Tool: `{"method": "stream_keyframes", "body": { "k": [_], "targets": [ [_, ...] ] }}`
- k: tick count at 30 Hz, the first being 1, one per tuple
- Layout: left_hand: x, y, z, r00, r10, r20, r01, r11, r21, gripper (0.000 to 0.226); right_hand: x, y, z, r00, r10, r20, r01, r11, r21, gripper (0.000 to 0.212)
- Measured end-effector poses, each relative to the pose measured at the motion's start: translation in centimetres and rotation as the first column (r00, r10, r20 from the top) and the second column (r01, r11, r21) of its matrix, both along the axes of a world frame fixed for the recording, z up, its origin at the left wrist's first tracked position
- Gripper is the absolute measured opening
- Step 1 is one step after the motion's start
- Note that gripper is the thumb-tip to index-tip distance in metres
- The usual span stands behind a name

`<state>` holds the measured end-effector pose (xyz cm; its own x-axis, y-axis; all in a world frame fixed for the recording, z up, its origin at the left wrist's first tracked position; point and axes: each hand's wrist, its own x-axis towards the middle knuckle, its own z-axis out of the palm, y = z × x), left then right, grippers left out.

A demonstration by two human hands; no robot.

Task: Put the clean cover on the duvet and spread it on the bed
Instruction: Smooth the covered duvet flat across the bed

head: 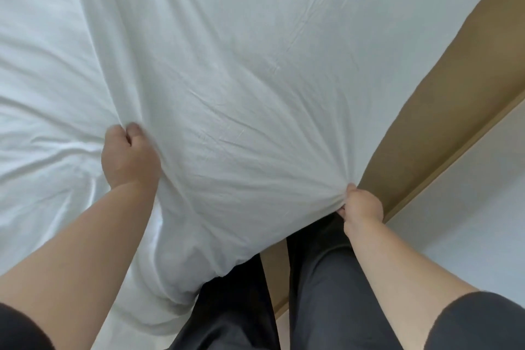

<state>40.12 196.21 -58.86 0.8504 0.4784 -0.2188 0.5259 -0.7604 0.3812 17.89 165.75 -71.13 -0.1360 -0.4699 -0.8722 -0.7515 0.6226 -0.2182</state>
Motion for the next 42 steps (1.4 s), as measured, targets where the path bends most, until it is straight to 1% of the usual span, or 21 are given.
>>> {"method": "stream_keyframes", "body": {
  "k": [2, 4, 5, 7, 9, 11, 13, 14, 16, 18, 20, 24, 28, 30, 31, 33, 35, 36, 38, 40, 42],
  "targets": [
    [-0.3, 0.4, 0.9, 1.000, 0.013, 0.013, -0.013, 1.000, -0.011, 0.028, -0.6, -0.5, 0.2, 0.999, -0.014, 0.033, 0.014, 1.000, -0.004, 0.021],
    [-0.6, 0.7, 1.7, 0.999, -0.042, 0.033, 0.043, 0.999, -0.004, 0.021, -1.6, -0.8, 1.2, 0.998, -0.027, 0.054, 0.028, 0.999, -0.021, 0.018],
    [-0.6, 0.7, 2.3, 0.991, -0.110, 0.080, 0.110, 0.994, 0.009, 0.025, -2.0, -0.9, 1.9, 0.997, -0.035, 0.068, 0.037, 0.999, -0.031, 0.017],
    [-0.4, -0.1, 3.3, 0.925, -0.335, 0.178, 0.328, 0.942, 0.065, 0.032, -2.3, -1.0, 3.3, 0.996, -0.031, 0.081, 0.035, 0.998, -0.044, 0.016],
    [-0.1, -1.7, 3.2, 0.828, -0.551, 0.102, 0.545, 0.834, 0.088, 0.034, -2.6, -1.1, 4.4, 0.997, -0.010, 0.081, 0.014, 0.998, -0.058, 0.015],
    [-0.2, -3.6, 2.0, 0.751, -0.652, -0.107, 0.656, 0.755, 0.010, 0.054, -3.4, -1.4, 5.4, 0.995, 0.005, 0.098, 0.002, 0.997, -0.073, 0.016],
    [0.1, -4.2, 0.3, 0.722, -0.633, -0.280, 0.655, 0.756, -0.022, 0.070, -3.9, -1.4, 6.0, 0.994, 0.021, 0.107, -0.013, 0.997, -0.073, 0.019],
    [-0.1, -4.4, -0.4, 0.720, -0.619, -0.313, 0.648, 0.761, -0.015, 0.071, -4.0, -1.7, 6.3, 0.993, 0.038, 0.107, -0.029, 0.996, -0.084, 0.019],
    [-0.4, -4.4, -1.8, 0.730, -0.607, -0.315, 0.653, 0.755, 0.057, 0.061, -3.9, -1.9, 6.4, 0.994, 0.073, 0.084, -0.063, 0.992, -0.109, 0.021],
    [-0.5, -4.7, -2.9, 0.761, -0.604, -0.237, 0.639, 0.762, 0.107, 0.046, -3.8, -1.9, 6.0, 0.990, 0.119, 0.069, -0.111, 0.988, -0.108, 0.024],
    [-0.3, -4.9, -3.6, 0.806, -0.577, -0.132, 0.590, 0.798, 0.119, 0.032, -3.5, -1.8, 5.4, 0.984, 0.164, 0.067, -0.159, 0.984, -0.076, 0.024],
    [0.8, -4.4, -3.3, 0.833, -0.550, -0.070, 0.553, 0.832, 0.051, 0.028, -3.1, -2.3, 4.4, 0.976, 0.203, 0.080, -0.202, 0.979, -0.024, 0.020],
    [0.3, -3.9, -1.0, 0.878, -0.474, 0.068, 0.478, 0.876, -0.063, 0.022, -3.1, -2.8, 4.1, 0.962, 0.260, 0.081, -0.261, 0.965, -0.002, 0.020],
    [0.1, -4.1, -0.1, 0.874, -0.471, 0.118, 0.480, 0.874, -0.073, 0.021, -3.3, -2.8, 4.2, 0.966, 0.241, 0.095, -0.242, 0.970, -0.006, 0.020],
    [0.1, -4.5, 0.2, 0.863, -0.495, 0.100, 0.502, 0.862, -0.067, 0.022, -3.5, -2.8, 4.3, 0.966, 0.235, 0.107, -0.235, 0.972, -0.011, 0.021],
    [-0.1, -5.7, 0.7, 0.811, -0.584, -0.005, 0.584, 0.811, -0.032, 0.024, -4.1, -2.8, 4.7, 0.967, 0.199, 0.158, -0.201, 0.980, 0.001, 0.024],
    [-0.8, -6.9, 1.1, 0.711, -0.702, -0.033, 0.703, 0.711, 0.001, 0.018, -5.0, -2.7, 5.0, 0.964, 0.044, 0.262, -0.067, 0.995, 0.080, 0.024],
    [-1.4, -7.8, 1.3, 0.640, -0.768, -0.025, 0.768, 0.640, 0.018, 0.020, -5.3, -2.5, 5.2, 0.944, -0.085, 0.320, 0.041, 0.989, 0.143, 0.025],
    [-3.0, -10.0, 1.4, 0.455, -0.890, -0.011, 0.890, 0.455, 0.029, 0.041, -5.6, -2.2, 5.8, 0.883, -0.283, 0.373, 0.206, 0.950, 0.233, 0.026],
    [-4.1, -12.6, 0.6, 0.266, -0.964, 0.002, 0.963, 0.266, 0.035, 0.055, -5.1, -2.0, 6.3, 0.877, -0.303, 0.373, 0.226, 0.945, 0.238, 0.026],
    [-3.9, -15.4, -0.3, 0.161, -0.986, -0.038, 0.987, 0.160, 0.034, 0.059, -4.2, -1.6, 6.6, 0.903, -0.249, 0.349, 0.185, 0.960, 0.208, 0.027]
  ]
}}
